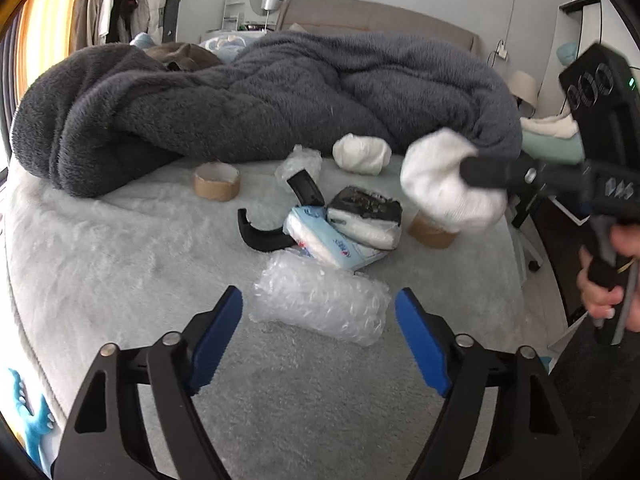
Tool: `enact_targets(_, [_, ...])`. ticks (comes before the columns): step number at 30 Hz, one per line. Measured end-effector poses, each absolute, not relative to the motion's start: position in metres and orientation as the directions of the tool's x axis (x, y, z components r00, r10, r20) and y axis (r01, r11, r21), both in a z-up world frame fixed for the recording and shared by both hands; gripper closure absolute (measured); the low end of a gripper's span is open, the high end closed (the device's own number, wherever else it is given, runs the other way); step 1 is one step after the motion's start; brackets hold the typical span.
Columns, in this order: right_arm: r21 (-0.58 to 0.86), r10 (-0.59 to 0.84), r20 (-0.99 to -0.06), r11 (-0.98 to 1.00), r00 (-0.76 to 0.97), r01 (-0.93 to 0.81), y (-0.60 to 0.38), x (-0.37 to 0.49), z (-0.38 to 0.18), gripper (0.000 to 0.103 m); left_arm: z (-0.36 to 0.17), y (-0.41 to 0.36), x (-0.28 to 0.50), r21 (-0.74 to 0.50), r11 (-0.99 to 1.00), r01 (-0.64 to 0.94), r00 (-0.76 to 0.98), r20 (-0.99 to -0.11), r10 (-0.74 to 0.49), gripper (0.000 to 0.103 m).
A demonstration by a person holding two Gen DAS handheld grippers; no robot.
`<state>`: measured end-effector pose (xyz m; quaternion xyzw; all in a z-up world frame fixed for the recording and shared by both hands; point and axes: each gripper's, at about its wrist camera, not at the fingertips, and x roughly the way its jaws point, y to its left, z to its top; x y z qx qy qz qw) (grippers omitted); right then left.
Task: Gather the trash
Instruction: 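Grasp the bubble wrap roll with the left tool while the right tool holds the tissue, then carry the bubble wrap over the bin and open the left tool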
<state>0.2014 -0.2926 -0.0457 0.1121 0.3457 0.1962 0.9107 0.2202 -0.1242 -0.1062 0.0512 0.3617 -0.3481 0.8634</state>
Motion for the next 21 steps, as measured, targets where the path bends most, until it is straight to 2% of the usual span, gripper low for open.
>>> enact_targets(6, [0.340, 0.441, -0.573, 0.895, 0.691, -0.289, -0.284, 0.206, -0.041, 0.065, -0.108, -0.128, 0.218, -0.140, 0.763, 0.631, 0.509, -0.668, -0.543, 0.035])
enact_targets(13, [0.366, 0.451, -0.545, 0.886, 0.707, -0.283, -0.277, 0.206, -0.035, 0.065, -0.090, -0.112, 0.204, -0.137, 0.799, 0.586, 0.564, -0.639, -0.523, 0.036])
enact_targets(21, [0.348, 0.471, -0.525, 0.879, 0.709, -0.327, -0.239, 0.204, -0.021, 0.065, -0.063, -0.074, 0.188, -0.068, 0.875, 0.480, 0.674, -0.610, -0.417, 0.036])
